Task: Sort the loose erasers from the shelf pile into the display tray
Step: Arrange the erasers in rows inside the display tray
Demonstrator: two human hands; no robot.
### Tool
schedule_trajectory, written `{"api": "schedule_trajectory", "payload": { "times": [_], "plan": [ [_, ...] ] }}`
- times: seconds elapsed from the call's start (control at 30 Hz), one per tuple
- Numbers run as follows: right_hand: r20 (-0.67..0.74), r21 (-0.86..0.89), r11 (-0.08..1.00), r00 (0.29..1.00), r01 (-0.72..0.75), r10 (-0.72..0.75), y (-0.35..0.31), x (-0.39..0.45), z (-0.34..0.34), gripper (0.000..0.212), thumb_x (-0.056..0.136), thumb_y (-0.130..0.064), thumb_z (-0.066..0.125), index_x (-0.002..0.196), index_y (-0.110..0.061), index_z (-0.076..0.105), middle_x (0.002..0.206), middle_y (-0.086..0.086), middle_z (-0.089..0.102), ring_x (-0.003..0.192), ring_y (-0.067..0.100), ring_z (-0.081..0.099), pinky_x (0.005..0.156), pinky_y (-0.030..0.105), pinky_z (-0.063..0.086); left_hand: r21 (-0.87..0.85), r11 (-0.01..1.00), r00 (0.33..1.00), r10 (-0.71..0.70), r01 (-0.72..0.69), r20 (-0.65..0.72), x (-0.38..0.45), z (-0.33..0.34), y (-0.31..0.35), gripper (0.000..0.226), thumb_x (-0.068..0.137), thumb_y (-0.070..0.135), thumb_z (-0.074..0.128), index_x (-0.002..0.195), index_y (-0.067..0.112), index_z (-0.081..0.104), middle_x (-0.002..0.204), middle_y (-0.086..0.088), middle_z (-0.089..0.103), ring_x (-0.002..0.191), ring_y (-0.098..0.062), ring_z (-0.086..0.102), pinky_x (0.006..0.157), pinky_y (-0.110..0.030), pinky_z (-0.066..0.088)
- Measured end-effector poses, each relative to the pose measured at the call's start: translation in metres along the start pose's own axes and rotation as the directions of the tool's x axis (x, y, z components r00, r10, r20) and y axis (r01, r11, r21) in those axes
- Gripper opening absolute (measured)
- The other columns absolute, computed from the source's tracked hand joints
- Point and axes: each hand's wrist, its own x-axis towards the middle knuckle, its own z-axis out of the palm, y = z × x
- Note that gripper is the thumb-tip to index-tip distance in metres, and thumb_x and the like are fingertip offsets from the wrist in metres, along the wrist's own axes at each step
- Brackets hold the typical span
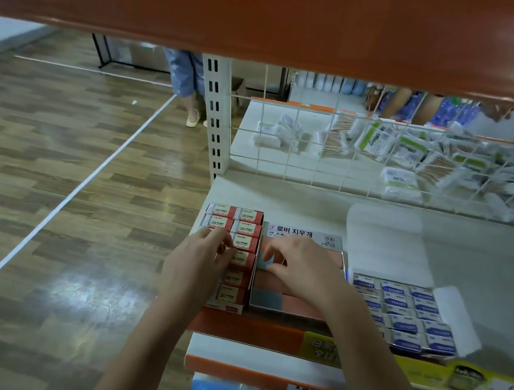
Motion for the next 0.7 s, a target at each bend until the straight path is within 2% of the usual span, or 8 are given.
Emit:
{"api": "schedule_trajectory", "payload": {
  "times": [0.07, 0.13, 0.27, 0.43, 0.57, 0.7],
  "plan": [
    [-0.01, 0.004, 1.0, 1.0, -0.009, 0.009, -0.002, -0.001, 0.001, 0.013, 0.091, -0.025, 0.057, 0.102, -0.022, 0.062, 0.105, -0.004, 0.061, 0.092, 0.008, 0.055, 0.085, 0.029, 0.05, -0.012, 1.0, 1.0, 0.013, -0.013, -0.001, -0.001, 0.0, -0.002, 0.019, 0.091, 0.038, 0.053, 0.1, 0.022, 0.058, 0.103, 0.008, 0.062, 0.08, -0.009, 0.056, 0.06, -0.026, 0.05],
    [-0.017, 0.012, 1.0, 1.0, -0.02, 0.02, -0.004, -0.001, 0.002, 0.013, 0.091, -0.025, 0.057, 0.102, -0.022, 0.062, 0.106, -0.005, 0.061, 0.093, 0.007, 0.055, 0.085, 0.028, 0.049, -0.019, 0.999, 0.999, 0.047, -0.046, 0.025, -0.002, -0.004, -0.006, 0.022, 0.091, 0.041, 0.051, 0.103, 0.024, 0.057, 0.104, 0.009, 0.062, 0.078, -0.007, 0.056, 0.059, -0.025, 0.051],
    [-0.026, 0.016, 0.999, 0.999, -0.041, 0.042, -0.006, -0.003, 0.003, 0.015, 0.091, -0.025, 0.057, 0.104, -0.022, 0.062, 0.108, -0.005, 0.062, 0.092, 0.006, 0.054, 0.079, 0.02, 0.044, -0.013, 0.992, 0.983, 0.125, -0.124, 0.135, -0.003, -0.008, -0.011, 0.033, 0.085, 0.049, 0.056, 0.109, 0.027, 0.055, 0.108, 0.012, 0.057, 0.081, -0.005, 0.054, 0.062, -0.02, 0.049],
    [-0.047, 0.016, 0.997, 0.996, -0.076, 0.077, -0.014, -0.004, 0.006, 0.017, 0.092, -0.026, 0.056, 0.107, -0.021, 0.061, 0.109, -0.004, 0.061, 0.089, 0.005, 0.052, 0.075, 0.018, 0.039, 0.025, 0.988, 0.977, 0.146, -0.151, 0.156, 0.003, -0.006, -0.013, 0.032, 0.085, 0.05, 0.056, 0.108, 0.028, 0.052, 0.111, 0.011, 0.057, 0.086, -0.004, 0.054, 0.063, -0.019, 0.047],
    [-0.069, 0.001, 0.997, 0.994, -0.083, 0.083, -0.015, -0.006, 0.0, 0.018, 0.093, -0.027, 0.054, 0.107, -0.02, 0.061, 0.108, -0.005, 0.062, 0.088, 0.003, 0.05, 0.075, 0.017, 0.038, 0.023, 0.984, 0.964, 0.17, -0.178, 0.204, 0.007, -0.011, -0.013, 0.036, 0.088, 0.05, 0.051, 0.117, 0.029, 0.05, 0.116, 0.01, 0.055, 0.092, -0.005, 0.055, 0.067, -0.018, 0.046],
    [-0.138, -0.031, 0.994, 0.986, -0.104, 0.099, -0.006, -0.008, -0.02, 0.019, 0.092, -0.028, 0.054, 0.106, -0.019, 0.063, 0.106, -0.002, 0.061, 0.094, 0.01, 0.053, 0.083, 0.027, 0.046, 0.022, 0.955, 0.943, 0.289, -0.296, 0.167, 0.028, -0.018, 0.011, 0.033, 0.09, 0.046, 0.049, 0.117, 0.027, 0.052, 0.115, 0.005, 0.056, 0.096, -0.011, 0.055, 0.073, -0.026, 0.05]
  ]
}}
